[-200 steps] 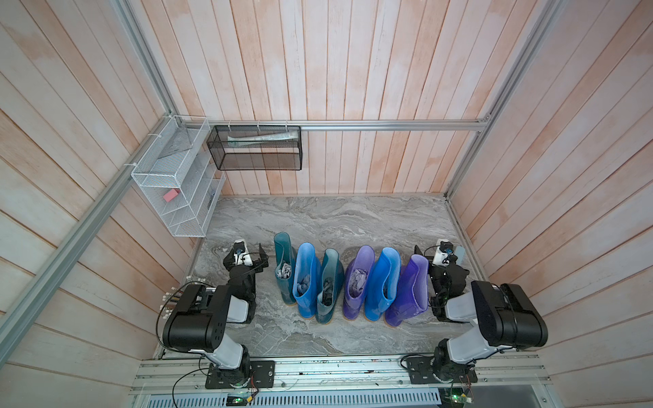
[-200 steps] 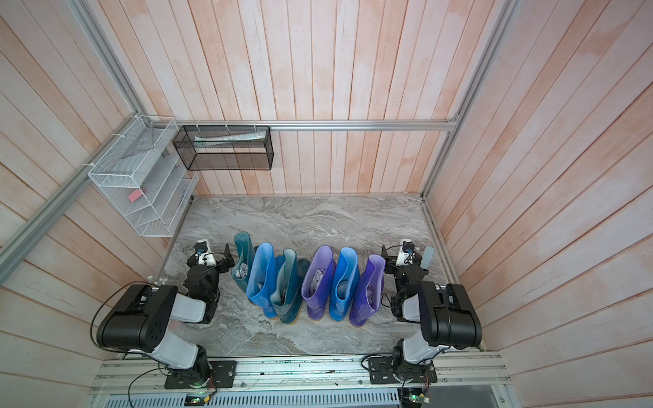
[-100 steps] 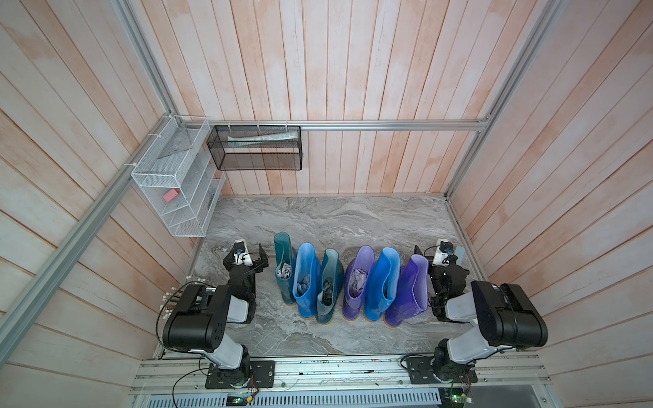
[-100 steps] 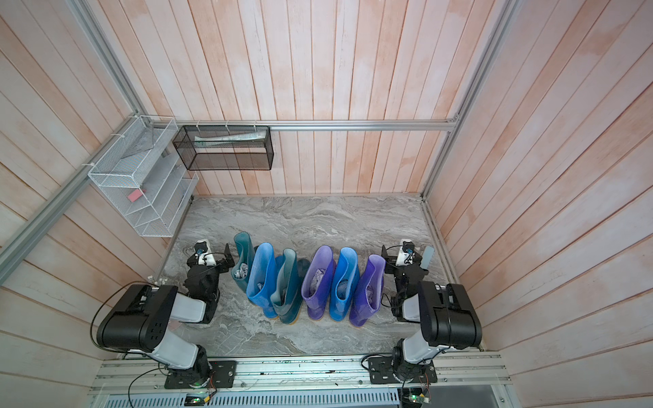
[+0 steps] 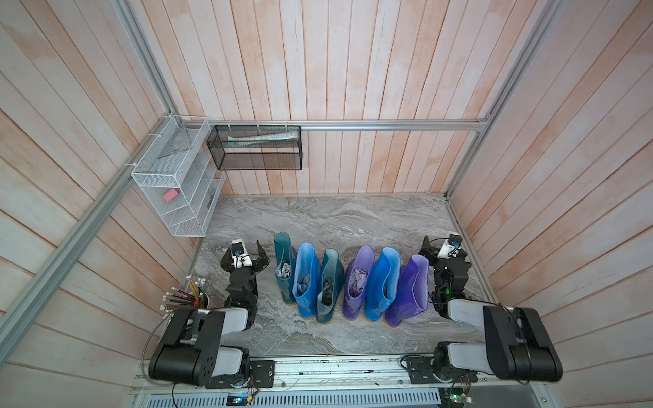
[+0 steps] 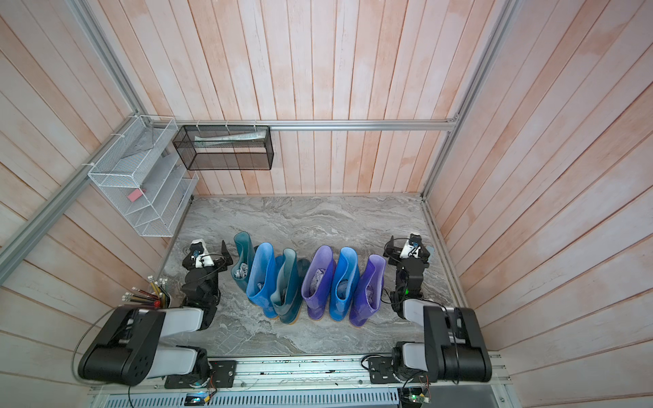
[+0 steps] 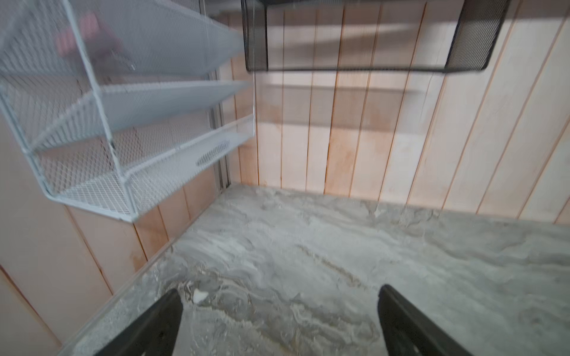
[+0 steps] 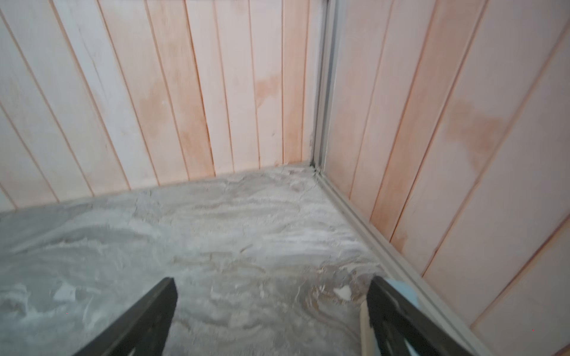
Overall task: Match and arrange rain boots in pairs
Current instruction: Pick up the rain boot at the center of the board.
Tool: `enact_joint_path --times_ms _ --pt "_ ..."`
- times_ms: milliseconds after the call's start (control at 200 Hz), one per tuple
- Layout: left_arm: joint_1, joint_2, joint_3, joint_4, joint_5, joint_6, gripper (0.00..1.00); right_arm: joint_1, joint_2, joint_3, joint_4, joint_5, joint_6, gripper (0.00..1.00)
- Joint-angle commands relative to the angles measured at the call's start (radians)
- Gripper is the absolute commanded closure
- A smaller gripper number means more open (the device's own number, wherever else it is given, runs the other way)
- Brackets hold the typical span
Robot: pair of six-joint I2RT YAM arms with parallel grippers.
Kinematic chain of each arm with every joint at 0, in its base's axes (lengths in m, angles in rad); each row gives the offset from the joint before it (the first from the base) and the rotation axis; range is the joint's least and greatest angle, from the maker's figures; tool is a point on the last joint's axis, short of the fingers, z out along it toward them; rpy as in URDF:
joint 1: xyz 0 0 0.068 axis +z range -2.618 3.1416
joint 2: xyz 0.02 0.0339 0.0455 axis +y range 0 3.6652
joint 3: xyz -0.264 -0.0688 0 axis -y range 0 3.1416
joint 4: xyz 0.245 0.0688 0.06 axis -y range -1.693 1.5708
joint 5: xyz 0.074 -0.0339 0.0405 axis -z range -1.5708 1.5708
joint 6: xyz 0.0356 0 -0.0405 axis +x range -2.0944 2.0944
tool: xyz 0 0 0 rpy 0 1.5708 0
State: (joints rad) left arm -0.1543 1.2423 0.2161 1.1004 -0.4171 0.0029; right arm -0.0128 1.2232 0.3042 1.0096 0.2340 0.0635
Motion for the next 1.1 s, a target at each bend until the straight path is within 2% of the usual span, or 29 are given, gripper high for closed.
enact_joint_path --times_ms 0,135,205,305,395,485,605,730,850,990,1095 --pt "-0.023 -0.244 0.126 -0.373 -0.094 -0.115 0.00 0.008 -0.216 0.080 -0.248 0.153 0.038 0.02" --pt "-0.030 -0.411 0.336 -0.750 -0.073 -0.243 0.00 0.006 -0.411 0.240 -0.561 0.150 0.111 0.02" --pt "-0.042 -0.461 0.409 -0.846 -0.041 -0.263 0.00 0.010 -0.465 0.312 -0.679 0.069 0.154 0.02" --pt "-0.071 -0.500 0.553 -1.040 -0.005 -0.366 0.00 0.012 -0.469 0.434 -0.865 -0.058 0.208 0.03" --pt "-0.085 -0.461 0.758 -1.337 0.102 -0.464 0.00 0.018 -0.423 0.562 -1.059 -0.165 0.232 0.09" --pt "-0.109 -0.365 0.972 -1.631 0.207 -0.523 0.00 0.038 -0.387 0.675 -1.224 -0.234 0.244 0.11" --pt "-0.187 -0.256 1.175 -1.934 0.216 -0.563 0.00 0.091 -0.376 0.763 -1.353 -0.256 0.242 0.11" --pt "-0.280 -0.215 1.225 -2.049 0.230 -0.594 0.03 0.137 -0.362 0.803 -1.428 -0.251 0.250 0.13" --pt "-0.361 -0.190 1.240 -2.130 0.172 -0.617 0.05 0.159 -0.340 0.800 -1.470 -0.254 0.263 0.16" --pt "-0.429 -0.153 1.224 -2.171 0.169 -0.633 0.08 0.171 -0.350 0.740 -1.442 -0.272 0.293 0.17" --pt "-0.485 -0.100 1.223 -2.199 0.125 -0.639 0.10 0.172 -0.353 0.712 -1.422 -0.280 0.314 0.18"
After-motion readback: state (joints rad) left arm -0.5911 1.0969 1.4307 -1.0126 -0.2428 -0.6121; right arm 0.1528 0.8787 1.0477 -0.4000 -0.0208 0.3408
